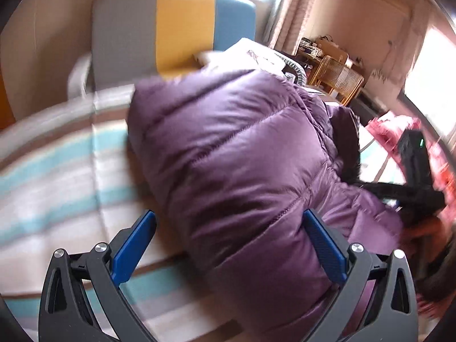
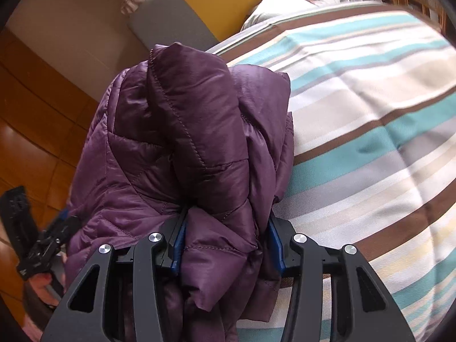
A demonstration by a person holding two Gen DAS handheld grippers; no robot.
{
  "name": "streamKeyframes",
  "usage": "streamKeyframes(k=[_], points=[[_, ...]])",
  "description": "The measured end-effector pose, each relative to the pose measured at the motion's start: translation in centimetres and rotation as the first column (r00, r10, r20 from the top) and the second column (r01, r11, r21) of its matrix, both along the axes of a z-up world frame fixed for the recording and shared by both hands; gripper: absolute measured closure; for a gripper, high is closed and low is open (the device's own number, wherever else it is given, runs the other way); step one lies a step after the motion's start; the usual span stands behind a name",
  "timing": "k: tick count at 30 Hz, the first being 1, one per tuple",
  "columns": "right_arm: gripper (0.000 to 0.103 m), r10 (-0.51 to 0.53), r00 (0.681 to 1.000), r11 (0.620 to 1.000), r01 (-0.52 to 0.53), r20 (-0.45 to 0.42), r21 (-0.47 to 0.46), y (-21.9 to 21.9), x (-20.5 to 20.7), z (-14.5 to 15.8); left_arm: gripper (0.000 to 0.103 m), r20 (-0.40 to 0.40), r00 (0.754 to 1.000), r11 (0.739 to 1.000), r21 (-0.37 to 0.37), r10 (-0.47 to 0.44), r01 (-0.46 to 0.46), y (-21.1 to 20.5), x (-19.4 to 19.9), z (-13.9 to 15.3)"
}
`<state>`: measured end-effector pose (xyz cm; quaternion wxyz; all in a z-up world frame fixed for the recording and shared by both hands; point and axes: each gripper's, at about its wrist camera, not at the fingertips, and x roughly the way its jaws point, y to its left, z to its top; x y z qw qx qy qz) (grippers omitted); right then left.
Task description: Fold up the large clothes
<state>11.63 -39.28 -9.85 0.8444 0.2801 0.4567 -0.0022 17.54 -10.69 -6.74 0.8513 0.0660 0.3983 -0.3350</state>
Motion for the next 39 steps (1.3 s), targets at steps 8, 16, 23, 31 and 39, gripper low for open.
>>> streamKeyframes(k=[8, 16, 23, 31, 39], points=[[0.059, -0.028, 1.000, 0.998, 0.029, 0.003, -0.049, 1.6, -0.4, 0.7, 0.002, -0.246, 0.969, 0.986, -0.166, -0.022, -0.020, -0.6, 3.1, -3.6], [0.073, 0.002, 0.998, 0.995, 0.004, 0.070, -0.095, 3.1, -1.8, 2.2, 0.037, -0.082, 0.995, 0.994, -0.093, -0.061, 0.053, -2.3, 0.5, -1.0], [0.078, 0.010, 0.993, 0.992, 0.005, 0.120, -0.124, 4.9, -3.3, 4.0, 0.050, 0.049, 0.996, 0.995, -0.060, -0.077, 0.080, -2.5, -1.0, 1.7], [0.078, 0.051, 0.984, 0.993, -0.032, 0.172, -0.110, 8.9, -3.6, 5.7, 0.052, 0.142, 0.989, 0.995, -0.082, -0.048, 0.060, 0.6, -2.1, 4.6], [0.078, 0.148, 0.965, 0.984, -0.121, 0.216, -0.134, 15.4, 0.6, 7.3, 0.052, 0.184, 0.981, 0.994, -0.095, 0.065, -0.048, 7.0, 0.4, 6.5]])
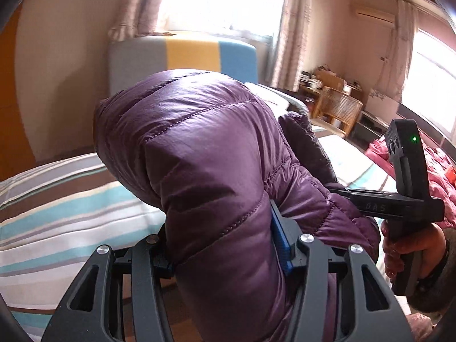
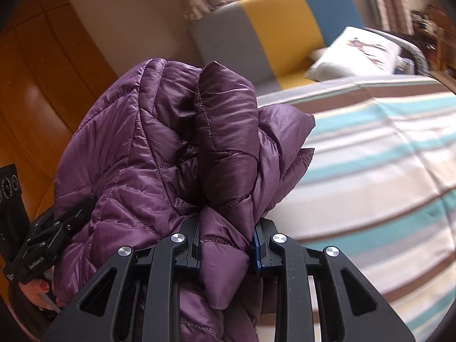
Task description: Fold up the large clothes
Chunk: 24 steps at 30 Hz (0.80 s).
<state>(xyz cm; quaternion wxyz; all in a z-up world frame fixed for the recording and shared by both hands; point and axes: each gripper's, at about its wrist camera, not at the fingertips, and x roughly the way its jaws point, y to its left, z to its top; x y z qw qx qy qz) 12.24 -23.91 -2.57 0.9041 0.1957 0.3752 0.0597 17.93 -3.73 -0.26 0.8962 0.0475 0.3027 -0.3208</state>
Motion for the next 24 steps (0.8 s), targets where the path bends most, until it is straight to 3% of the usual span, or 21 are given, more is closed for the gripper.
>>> streamKeyframes(k=[9, 13, 15, 17, 21, 24], points=[[0.078, 0.102, 0.995, 0.994, -0.102, 0.011, 0.024, 8.0, 9.0, -0.7, 0.051, 0.046, 0.988, 0.989, -0.003, 0.150, -0.150, 9.0, 7.2, 0.2], [0.078, 0.098, 0.994, 0.994, -0.099, -0.042, -0.036, 10.1, 12.8, -2.2, 0.047, 0.009, 0.980, 0.979, 0.035, 0.200, -0.201, 11.6, 10.7, -2.4], [0.070, 0.049, 0.993, 0.991, -0.063, -0.109, -0.120, 10.8, 14.0, -3.7, 0.037, -0.043, 0.973, 0.971, 0.076, 0.228, -0.225, 12.5, 12.6, -5.0], [0.065, 0.038, 0.991, 0.991, -0.054, -0.128, -0.122, 11.1, 14.2, -4.6, 0.032, -0.089, 0.963, 0.967, 0.031, 0.253, -0.252, 13.7, 13.3, -6.9], [0.064, 0.066, 0.991, 0.977, -0.088, -0.116, -0.196, 11.7, 13.7, -4.3, 0.029, -0.066, 0.955, 0.957, 0.008, 0.291, -0.291, 13.8, 12.4, -7.8], [0.060, 0.053, 0.993, 0.993, -0.064, -0.108, -0.103, 10.6, 12.5, -3.1, 0.027, -0.069, 0.943, 0.946, 0.009, 0.325, -0.325, 14.3, 11.1, -7.0]])
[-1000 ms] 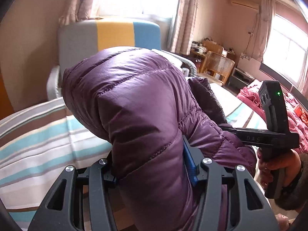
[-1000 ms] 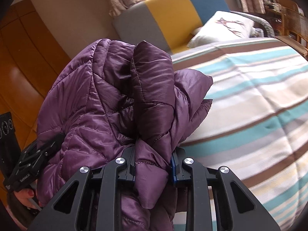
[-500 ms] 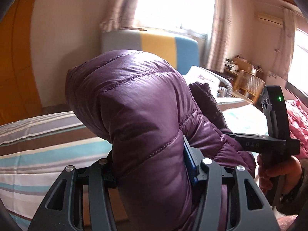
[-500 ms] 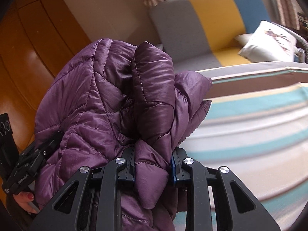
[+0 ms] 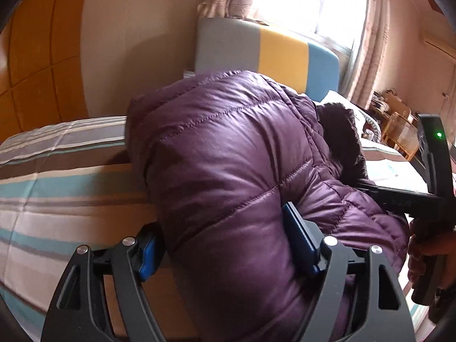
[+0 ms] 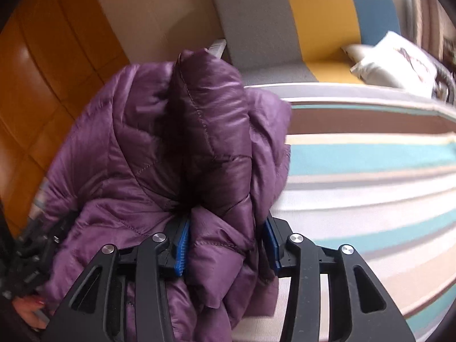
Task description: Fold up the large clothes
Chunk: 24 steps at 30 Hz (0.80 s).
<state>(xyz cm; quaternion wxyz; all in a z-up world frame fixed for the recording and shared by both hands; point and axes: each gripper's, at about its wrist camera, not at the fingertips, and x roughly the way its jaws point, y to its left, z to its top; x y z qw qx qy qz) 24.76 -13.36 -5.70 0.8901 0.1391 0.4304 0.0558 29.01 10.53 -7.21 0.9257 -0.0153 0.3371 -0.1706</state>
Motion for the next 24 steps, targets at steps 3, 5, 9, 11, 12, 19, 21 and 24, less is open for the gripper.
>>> streamKeyframes(k=[3, 5, 9, 11, 12, 19, 21, 24], points=[[0.060, -0.015, 0.998, 1.000, 0.013, 0.069, 0.024, -1.5, -2.0, 1.6, 0.026, 0.073, 0.997, 1.000, 0.002, 0.022, -0.022, 0.2, -2.7, 1.7], [0.060, -0.018, 0.998, 1.000, 0.017, 0.065, 0.023, -1.5, -3.4, 1.8, 0.022, 0.132, 0.991, 1.000, -0.020, 0.001, 0.002, 0.2, -4.8, 3.0], [0.060, -0.019, 1.000, 1.000, 0.019, -0.004, -0.012, -0.6, -4.6, 0.1, 0.020, 0.137, 0.987, 0.992, 0.113, -0.079, 0.064, -2.0, -6.6, 2.4], [0.060, -0.027, 0.999, 1.000, 0.027, -0.022, -0.016, 0.3, -5.3, -0.6, 0.021, 0.097, 0.991, 0.975, 0.208, -0.094, 0.072, -3.0, -6.5, 0.8], [0.060, -0.024, 0.999, 1.000, 0.023, -0.027, -0.017, 0.5, -5.5, -0.9, 0.021, 0.086, 0.992, 0.972, 0.225, -0.090, 0.069, -2.8, -6.5, 0.2], [0.060, -0.013, 1.000, 0.999, 0.012, -0.013, -0.043, 1.2, -5.8, -1.0, 0.019, 0.024, 0.998, 0.982, 0.178, -0.063, 0.058, -0.5, -5.9, -0.9], [0.060, -0.033, 0.999, 0.999, 0.033, 0.014, 0.011, -0.2, -5.9, -0.1, 0.013, 0.025, 0.999, 0.987, 0.153, -0.043, 0.039, -0.3, -6.5, -0.4], [0.046, -0.050, 0.996, 0.999, 0.049, 0.080, 0.022, -0.6, -8.0, 2.0, 0.002, 0.034, 0.999, 0.993, 0.115, -0.001, -0.003, 0.2, -7.7, 0.4]])
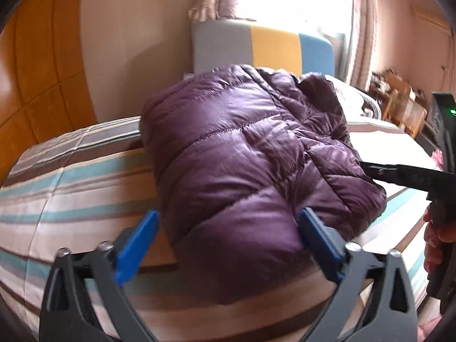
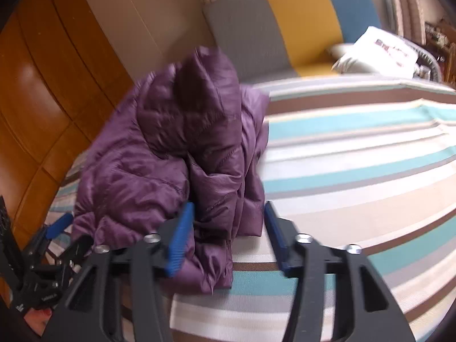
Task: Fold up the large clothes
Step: 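Open both tools and withdraw from the folded jacket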
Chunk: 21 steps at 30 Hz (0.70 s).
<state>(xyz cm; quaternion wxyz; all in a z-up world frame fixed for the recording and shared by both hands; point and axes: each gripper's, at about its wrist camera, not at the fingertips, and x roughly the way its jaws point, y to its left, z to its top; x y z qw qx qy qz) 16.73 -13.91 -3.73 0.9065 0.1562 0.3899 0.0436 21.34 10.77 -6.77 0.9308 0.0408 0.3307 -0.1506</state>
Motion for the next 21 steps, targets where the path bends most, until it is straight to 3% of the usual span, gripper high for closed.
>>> streamKeyframes(k=[6, 9, 14, 16, 21], points=[[0.046, 0.036, 0.998, 0.999, -0.035, 0.045, -0.025, 0.8, -4.0, 1.4, 0.002, 0.014, 0.996, 0.996, -0.007, 0.085, -0.085, -0.8, -4.5, 0.8], [0.036, 0.051, 0.997, 0.997, -0.048, 0.049, -0.064, 1.5, -5.4, 1.3, 0.002, -0.006, 0.991, 0.991, -0.009, 0.131, -0.131, -1.1, -6.5, 0.7], [0.036, 0.082, 0.995, 0.991, -0.076, 0.055, -0.108, 1.8, -8.0, 1.3, 0.002, -0.012, 0.977, 0.976, -0.026, 0.215, -0.215, -0.3, -9.3, 0.7], [0.027, 0.083, 0.995, 0.990, -0.075, 0.058, -0.118, 2.0, -8.9, 1.1, 0.002, 0.008, 0.968, 0.968, -0.033, 0.250, -0.250, 0.0, -10.5, 1.0], [0.022, 0.083, 0.994, 0.988, -0.072, 0.076, -0.139, 2.8, -11.7, 1.5, 0.002, 0.083, 0.955, 0.958, -0.002, 0.284, -0.285, -0.2, -13.8, 2.3]])
